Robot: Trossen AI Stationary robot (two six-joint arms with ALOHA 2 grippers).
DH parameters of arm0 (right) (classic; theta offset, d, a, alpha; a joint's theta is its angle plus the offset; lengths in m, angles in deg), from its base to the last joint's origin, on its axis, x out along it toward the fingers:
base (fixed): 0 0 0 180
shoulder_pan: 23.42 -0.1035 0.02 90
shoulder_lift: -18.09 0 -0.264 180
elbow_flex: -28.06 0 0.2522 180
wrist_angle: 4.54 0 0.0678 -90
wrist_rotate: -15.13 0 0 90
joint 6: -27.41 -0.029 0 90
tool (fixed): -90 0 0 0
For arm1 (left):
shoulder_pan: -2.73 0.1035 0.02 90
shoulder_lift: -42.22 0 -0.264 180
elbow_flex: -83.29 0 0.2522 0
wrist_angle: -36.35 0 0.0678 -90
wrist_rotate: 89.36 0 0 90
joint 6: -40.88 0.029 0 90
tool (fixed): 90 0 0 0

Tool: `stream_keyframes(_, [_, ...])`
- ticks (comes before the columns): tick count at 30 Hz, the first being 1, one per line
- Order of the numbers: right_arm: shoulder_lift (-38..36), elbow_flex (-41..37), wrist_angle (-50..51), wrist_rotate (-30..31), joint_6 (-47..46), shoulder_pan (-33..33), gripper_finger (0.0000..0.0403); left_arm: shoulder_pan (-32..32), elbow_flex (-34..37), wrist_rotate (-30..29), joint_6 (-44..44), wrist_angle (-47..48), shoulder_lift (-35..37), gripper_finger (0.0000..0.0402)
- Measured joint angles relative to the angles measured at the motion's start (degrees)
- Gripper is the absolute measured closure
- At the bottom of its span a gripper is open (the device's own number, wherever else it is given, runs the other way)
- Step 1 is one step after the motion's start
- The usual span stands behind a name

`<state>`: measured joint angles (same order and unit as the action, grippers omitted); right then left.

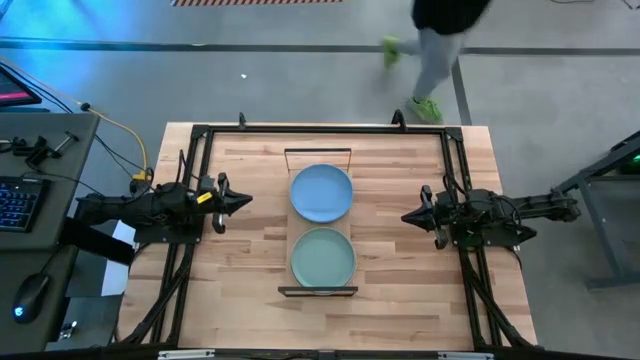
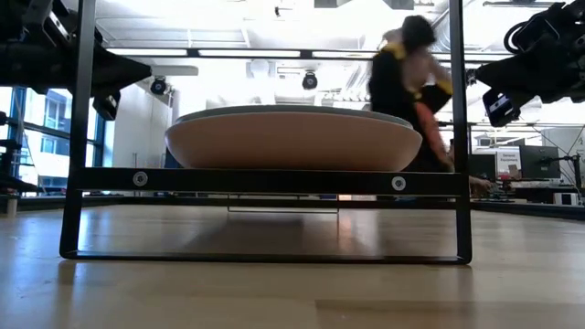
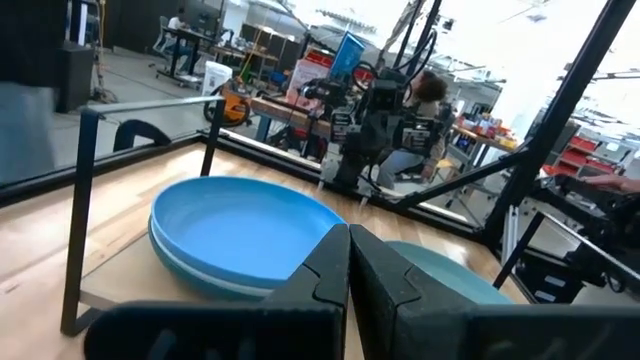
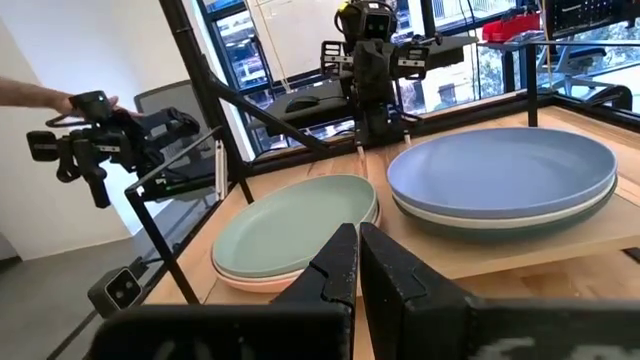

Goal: Place and stack plates onto a shelf
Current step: Return to Home Position

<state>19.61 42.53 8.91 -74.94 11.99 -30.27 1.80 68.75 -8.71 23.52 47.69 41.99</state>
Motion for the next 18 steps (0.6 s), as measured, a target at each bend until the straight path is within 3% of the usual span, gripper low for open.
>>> stream_keyframes(18, [-1.16,-0.15,-0.66,0.04,0.44,0.09,0.0403,0.02,0.04,-0.01,0.0,0.26,-0.53,0.0401])
